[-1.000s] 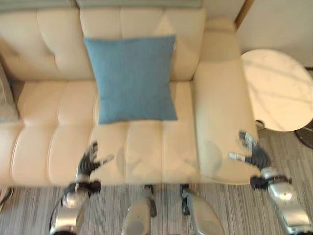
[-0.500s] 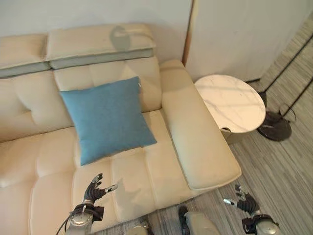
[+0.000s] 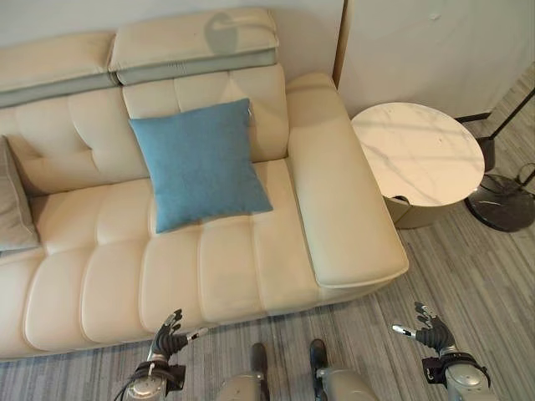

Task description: Pick up all the scattered cushions and arrange them neatly on the sofa.

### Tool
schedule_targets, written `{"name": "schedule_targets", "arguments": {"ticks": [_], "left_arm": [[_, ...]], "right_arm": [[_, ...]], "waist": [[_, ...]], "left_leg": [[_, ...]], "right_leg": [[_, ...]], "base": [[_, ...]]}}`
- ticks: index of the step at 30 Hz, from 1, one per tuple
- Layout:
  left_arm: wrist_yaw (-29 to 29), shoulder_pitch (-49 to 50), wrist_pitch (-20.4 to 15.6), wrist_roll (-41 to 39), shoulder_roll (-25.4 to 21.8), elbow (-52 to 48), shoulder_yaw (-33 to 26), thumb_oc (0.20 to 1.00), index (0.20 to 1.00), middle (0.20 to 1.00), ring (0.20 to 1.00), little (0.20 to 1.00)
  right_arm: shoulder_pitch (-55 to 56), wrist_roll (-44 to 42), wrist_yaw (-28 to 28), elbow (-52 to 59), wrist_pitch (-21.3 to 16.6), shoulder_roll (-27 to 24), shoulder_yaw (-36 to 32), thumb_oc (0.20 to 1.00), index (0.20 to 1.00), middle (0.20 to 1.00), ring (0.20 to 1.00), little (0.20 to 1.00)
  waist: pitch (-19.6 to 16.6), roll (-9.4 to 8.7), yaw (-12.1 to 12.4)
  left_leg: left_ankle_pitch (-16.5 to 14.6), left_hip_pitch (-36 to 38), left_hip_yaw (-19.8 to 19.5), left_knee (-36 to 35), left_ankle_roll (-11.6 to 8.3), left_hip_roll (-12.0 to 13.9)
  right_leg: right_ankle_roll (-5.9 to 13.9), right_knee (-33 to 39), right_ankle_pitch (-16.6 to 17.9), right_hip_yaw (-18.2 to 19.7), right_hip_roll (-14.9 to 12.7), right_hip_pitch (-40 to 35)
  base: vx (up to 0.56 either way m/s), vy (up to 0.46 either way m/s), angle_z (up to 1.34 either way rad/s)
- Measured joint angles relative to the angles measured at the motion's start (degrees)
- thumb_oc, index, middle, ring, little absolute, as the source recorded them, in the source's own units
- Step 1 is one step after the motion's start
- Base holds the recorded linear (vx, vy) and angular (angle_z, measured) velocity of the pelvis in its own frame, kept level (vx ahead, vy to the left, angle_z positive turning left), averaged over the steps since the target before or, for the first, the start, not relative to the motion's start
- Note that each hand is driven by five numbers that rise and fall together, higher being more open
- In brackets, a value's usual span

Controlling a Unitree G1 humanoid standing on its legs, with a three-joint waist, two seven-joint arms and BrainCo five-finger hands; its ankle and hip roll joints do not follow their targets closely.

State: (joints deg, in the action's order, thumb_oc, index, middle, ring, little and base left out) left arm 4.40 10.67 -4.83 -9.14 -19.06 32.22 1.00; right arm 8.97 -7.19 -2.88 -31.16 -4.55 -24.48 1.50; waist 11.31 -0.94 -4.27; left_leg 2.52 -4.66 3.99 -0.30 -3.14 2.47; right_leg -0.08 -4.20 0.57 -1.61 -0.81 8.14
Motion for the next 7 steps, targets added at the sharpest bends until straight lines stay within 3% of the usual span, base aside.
{"name": "schedule_targets", "arguments": {"ticks": [4, 7], "left_arm": [[0.04, -1.6, 0.08, 0.02, -0.37, -0.02, 1.11, 1.0, 1.0, 1.0, 1.0, 1.0], [0.05, -1.32, 0.13, 0.28, -0.82, -0.16, 1.11, 1.0, 1.0, 1.0, 1.0, 1.0]], "right_arm": [[-0.15, 0.51, 0.18, -0.53, 0.0, 1.1, 0.12, 1.0, 1.0, 1.0, 1.0, 1.0], [-0.18, 0.64, 0.52, -0.59, 0.02, 1.1, 0.2, 1.0, 1.0, 1.0, 1.0, 1.0]], "waist": [[-0.58, -1.66, 0.04], [-0.73, -1.4, 0.13]], "left_leg": [[0.3, 1.19, -0.13, -2.59, 1.04, -0.77], [0.82, 2.93, -0.09, -4.34, 1.15, -1.89]], "right_leg": [[2.54, 5.12, 3.14, -0.25, -0.79, -2.47], [3.69, 9.23, 5.25, -0.13, -1.7, -5.21]], "base": [[0.0, 0.06, 0.04], [0.01, 0.057, 0.01]]}}
